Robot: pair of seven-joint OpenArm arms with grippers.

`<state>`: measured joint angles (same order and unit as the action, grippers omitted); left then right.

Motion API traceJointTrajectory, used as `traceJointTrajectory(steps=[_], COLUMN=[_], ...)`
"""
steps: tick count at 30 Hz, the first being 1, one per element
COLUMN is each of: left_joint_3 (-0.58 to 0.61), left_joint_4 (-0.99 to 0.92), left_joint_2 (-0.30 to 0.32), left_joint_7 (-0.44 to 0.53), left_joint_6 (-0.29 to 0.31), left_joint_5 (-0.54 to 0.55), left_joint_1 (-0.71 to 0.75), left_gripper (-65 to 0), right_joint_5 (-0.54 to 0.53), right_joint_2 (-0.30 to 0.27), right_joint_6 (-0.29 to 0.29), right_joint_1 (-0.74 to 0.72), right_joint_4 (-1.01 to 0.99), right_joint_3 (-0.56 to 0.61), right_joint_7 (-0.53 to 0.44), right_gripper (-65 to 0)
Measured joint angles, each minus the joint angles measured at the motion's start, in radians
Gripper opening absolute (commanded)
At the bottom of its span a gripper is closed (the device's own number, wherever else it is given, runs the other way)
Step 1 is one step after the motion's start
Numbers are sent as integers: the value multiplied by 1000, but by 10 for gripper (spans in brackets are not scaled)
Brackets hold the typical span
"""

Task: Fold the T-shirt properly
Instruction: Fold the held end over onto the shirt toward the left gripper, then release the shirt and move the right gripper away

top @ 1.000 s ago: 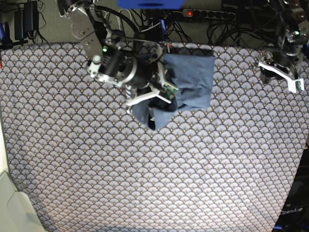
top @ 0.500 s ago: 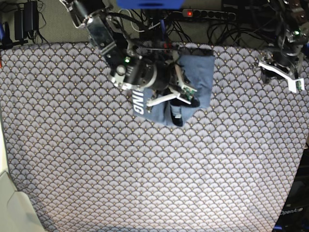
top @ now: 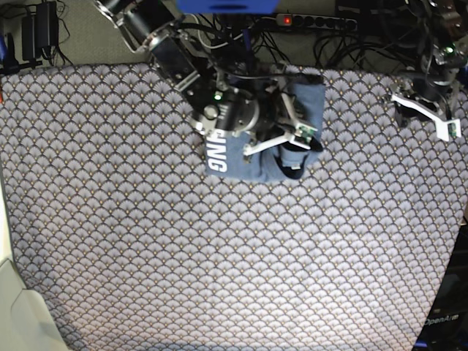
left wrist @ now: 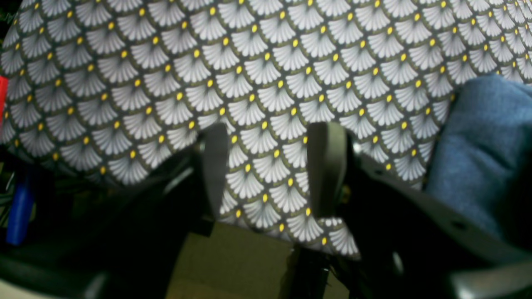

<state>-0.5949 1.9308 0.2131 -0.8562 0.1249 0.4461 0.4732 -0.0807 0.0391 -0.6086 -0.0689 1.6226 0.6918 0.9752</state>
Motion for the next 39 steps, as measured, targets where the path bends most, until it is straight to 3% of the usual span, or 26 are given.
traceJointTrajectory(steps=[3,8,16,22,27,34,39], left_joint_3=[0,0,0,0,0,0,0], left_joint_4=[0,0,0,0,0,0,0], left_joint_2=[0,0,1,-2,0,0,0], left_joint_7=[0,0,-2,0,0,-1,0], left_joint_6=[0,0,0,0,0,0,0], left_joint_5=[0,0,0,0,0,0,-6], left_joint_1=[0,0,19,19,19,35,43], left_gripper=[-348,-348,-348,-348,-348,-348,-348], right_joint_5=[-4,-9,-5,-14,-13,-23,-20], right_joint_2=[32,41,-48,-87,-85,-19,14], right_joint_6=[0,2,2,1,3,4,7], right_joint_1=[0,-6,-11,-8,-3,-5,-13], right_joint_4=[10,173,257,109,-39,-254,-307], right_joint_3=[18,47,-42,-89,-87,-88,-89], right_joint_7=[6,-6,-6,-114,-195,-358,-386], right_gripper=[-345,-339,-368,-455,-500,-510,-510])
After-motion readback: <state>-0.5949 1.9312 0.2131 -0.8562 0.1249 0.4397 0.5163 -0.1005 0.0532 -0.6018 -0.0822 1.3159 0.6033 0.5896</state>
